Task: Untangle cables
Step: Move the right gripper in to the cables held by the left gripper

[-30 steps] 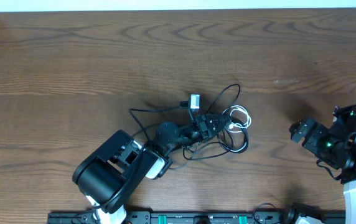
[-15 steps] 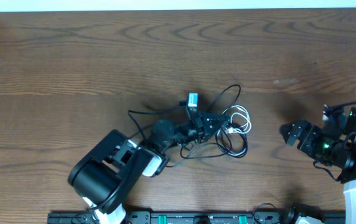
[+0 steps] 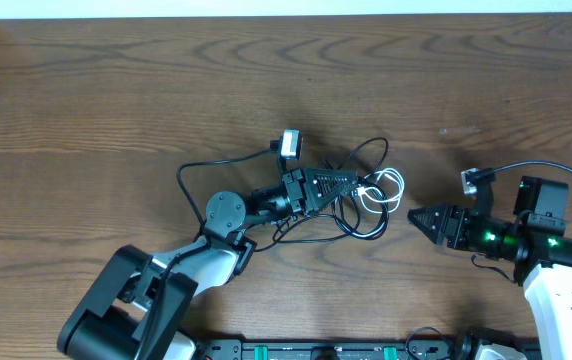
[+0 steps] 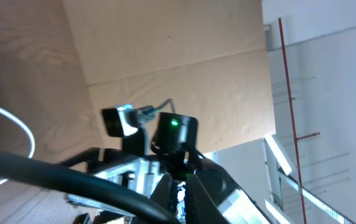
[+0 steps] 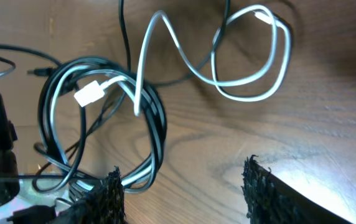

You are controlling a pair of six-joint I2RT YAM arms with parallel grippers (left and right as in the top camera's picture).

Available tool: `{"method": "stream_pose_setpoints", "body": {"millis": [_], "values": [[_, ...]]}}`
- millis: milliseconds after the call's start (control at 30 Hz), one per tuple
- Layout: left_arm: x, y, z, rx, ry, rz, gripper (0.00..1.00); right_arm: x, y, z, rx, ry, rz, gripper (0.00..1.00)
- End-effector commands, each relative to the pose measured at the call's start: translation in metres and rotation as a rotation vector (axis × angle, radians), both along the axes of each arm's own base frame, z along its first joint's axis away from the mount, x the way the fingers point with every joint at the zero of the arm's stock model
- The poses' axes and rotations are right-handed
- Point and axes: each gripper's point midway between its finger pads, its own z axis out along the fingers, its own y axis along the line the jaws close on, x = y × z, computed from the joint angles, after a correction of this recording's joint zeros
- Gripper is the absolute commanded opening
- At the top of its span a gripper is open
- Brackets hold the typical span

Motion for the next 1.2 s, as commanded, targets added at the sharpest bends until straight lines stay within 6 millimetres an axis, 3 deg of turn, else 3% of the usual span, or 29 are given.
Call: {"method": "stream_pose_setpoints", "body": {"millis": [0, 100, 233, 467, 700, 967, 1167], "values": [[-0.007, 0.000, 0.014, -0.014, -0.057, -0.034, 0.07, 0.001, 0.007, 0.008, 0.069, 0.002, -0.001, 0.59], [-0.008, 0.000, 0.014, -0.014, -0.058, -0.034, 0.08, 0.003, 0.010, 0.012, 0.096, 0.009, -0.011, 0.55], [-0.008, 0.000, 0.014, -0.014, -0.059, -0.034, 0.07, -0.001, 0.027, 0.033, 0.202, -0.067, 0.090, 0.47], [-0.008, 0.000, 0.014, -0.009, -0.073, -0.035, 0.07, -0.001, 0.043, 0.041, 0.204, -0.135, 0.176, 0.47], [-0.009, 0.000, 0.014, -0.008, -0.077, -0.036, 0.08, 0.009, 0.043, 0.017, 0.061, -0.052, 0.087, 0.45], [-0.012, -0.001, 0.013, 0.003, -0.106, -0.047, 0.08, 0.013, 0.061, 0.031, 0.091, -0.123, 0.148, 0.46], [-0.010, 0.000, 0.014, 0.000, -0.104, -0.038, 0.07, 0.006, 0.078, 0.020, 0.161, 0.124, 0.031, 0.42]]}}
